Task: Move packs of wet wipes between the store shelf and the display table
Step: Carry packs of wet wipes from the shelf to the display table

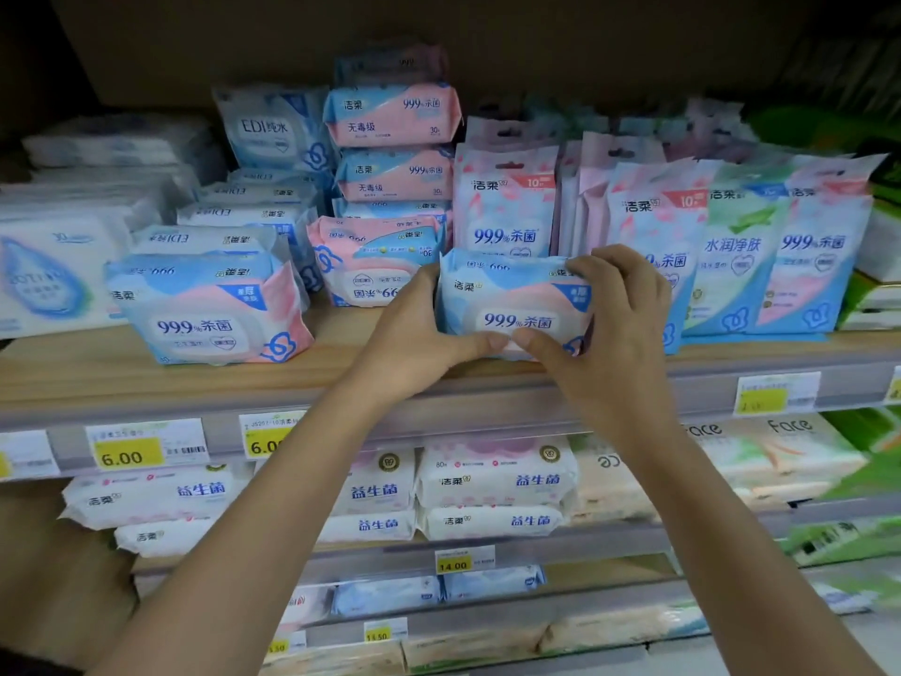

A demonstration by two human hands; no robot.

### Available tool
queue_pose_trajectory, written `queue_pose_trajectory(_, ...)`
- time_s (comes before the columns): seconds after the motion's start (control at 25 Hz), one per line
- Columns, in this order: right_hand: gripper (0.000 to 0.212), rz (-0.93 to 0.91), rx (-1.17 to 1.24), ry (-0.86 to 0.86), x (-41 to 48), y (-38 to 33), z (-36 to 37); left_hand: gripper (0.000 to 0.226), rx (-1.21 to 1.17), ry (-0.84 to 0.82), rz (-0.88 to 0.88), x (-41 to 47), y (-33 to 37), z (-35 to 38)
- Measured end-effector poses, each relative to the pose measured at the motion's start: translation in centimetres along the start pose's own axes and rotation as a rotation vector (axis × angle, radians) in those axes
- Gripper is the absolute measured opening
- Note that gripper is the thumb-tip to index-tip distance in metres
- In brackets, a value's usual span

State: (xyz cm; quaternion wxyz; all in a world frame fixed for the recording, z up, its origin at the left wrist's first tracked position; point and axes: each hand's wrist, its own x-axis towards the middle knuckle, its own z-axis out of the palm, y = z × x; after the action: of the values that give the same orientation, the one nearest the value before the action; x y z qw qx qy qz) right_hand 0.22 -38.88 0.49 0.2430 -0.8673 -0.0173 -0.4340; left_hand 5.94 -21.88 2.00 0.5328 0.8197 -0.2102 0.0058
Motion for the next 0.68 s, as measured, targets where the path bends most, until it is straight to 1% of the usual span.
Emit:
queue_pose_trajectory(0.08, 0.063, 0.006, 0.054, -0.002, -0.3, -0.1, -0.1, 0.069, -0.042, -0.009, -0.005, 0.0, 0.0, -0.1)
queue_pose_trajectory(0.16, 0.061, 0.014, 0.129, 0.013, -0.4, -0.2, -0.1, 0.066, -0.021, 0.017, 0.010, -0.2, 0.1, -0.1)
queue_pose_trajectory(0.28, 0.059, 0.001, 0.254, 0.045, -0.1, -0.6, 0.3, 0.074, -0.030, 0.078, 0.010, -1.2, -0.2, -1.1)
queue_pose_trajectory(0.4, 0.058, -0.047, 0.387, 0.018, 0.8, -2.6, 0.8, 0.080, -0.154, 0.125, 0.021, -2.5, -0.8, -3.3)
queue_pose_trajectory(0.48, 0.057, -0.128, 0.465, -0.034, 1.6, -4.6, 1.6, 0.080, -0.303, 0.189, 0.034, -3.8, -1.2, -5.3)
queue_pose_trajectory(0.56, 0.054, -0.184, 0.577, -0.120, 2.2, -7.1, 2.5, 0.075, -0.424, 0.260, 0.044, -5.5, -1.5, -7.5)
queue_pose_trajectory(0.6, 0.050, -0.158, 0.684, -0.179, 2.5, -8.4, 3.1, 0.072, -0.462, 0.288, 0.045, -6.5, -1.9, -8.7)
queue_pose_trajectory(0.64, 0.044, -0.081, 0.834, -0.249, 2.7, -9.7, 3.6, 0.070, -0.493, 0.311, 0.043, -7.5, -2.2, -9.7)
queue_pose_trajectory(0.68, 0.037, 0.037, 1.006, -0.315, 2.9, -11.1, 4.2, 0.071, -0.521, 0.335, 0.039, -8.7, -2.7, -11.0)
